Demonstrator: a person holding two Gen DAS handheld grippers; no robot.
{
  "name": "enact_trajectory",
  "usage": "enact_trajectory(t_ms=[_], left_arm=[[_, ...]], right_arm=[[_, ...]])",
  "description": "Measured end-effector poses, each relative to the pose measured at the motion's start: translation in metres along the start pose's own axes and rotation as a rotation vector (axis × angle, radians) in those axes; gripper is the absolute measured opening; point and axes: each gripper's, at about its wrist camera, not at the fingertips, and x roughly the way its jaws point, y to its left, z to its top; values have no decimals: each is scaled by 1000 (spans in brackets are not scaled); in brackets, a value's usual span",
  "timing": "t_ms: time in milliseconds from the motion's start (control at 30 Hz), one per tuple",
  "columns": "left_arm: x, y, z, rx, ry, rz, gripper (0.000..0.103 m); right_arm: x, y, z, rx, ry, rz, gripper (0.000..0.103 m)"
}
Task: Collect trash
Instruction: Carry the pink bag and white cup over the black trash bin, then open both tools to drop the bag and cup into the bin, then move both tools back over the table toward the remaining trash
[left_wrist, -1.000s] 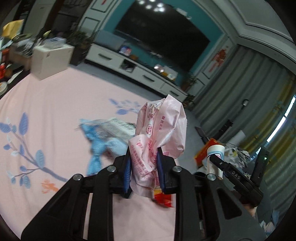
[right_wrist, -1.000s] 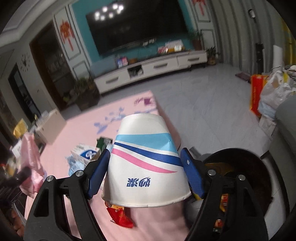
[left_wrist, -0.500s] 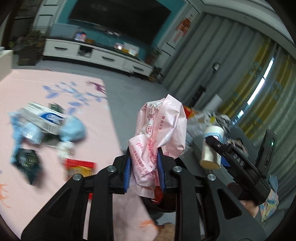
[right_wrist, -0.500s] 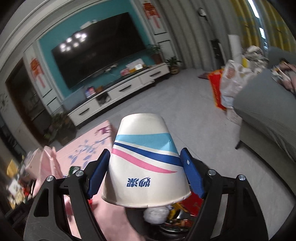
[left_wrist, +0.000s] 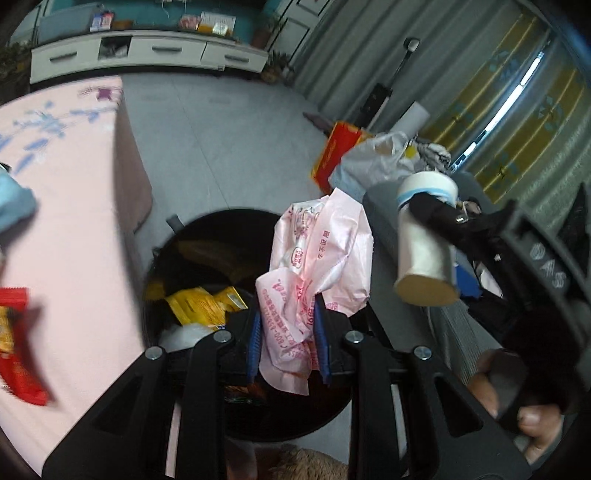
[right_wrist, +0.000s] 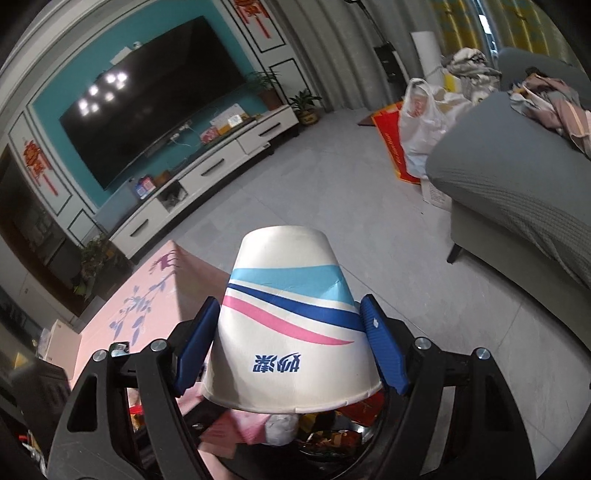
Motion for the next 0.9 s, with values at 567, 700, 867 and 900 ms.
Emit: enact_trajectory(t_ms=[567,700,867,900], left_arm=[[-9,13,-7,-45,4,2,93],[-47,29,-5,-70,-60,60,98],[-112,65,-7,-110,-166,192,100],[-127,75,-7,-119,-187,237,100]], right_arm=[[24,18,-7,-81,98,-24,78],[29,28,-9,-118,117,-61,89],[32,42,-13,-157,120,-83,96],[32,46,-14,-164,119,-83,96]])
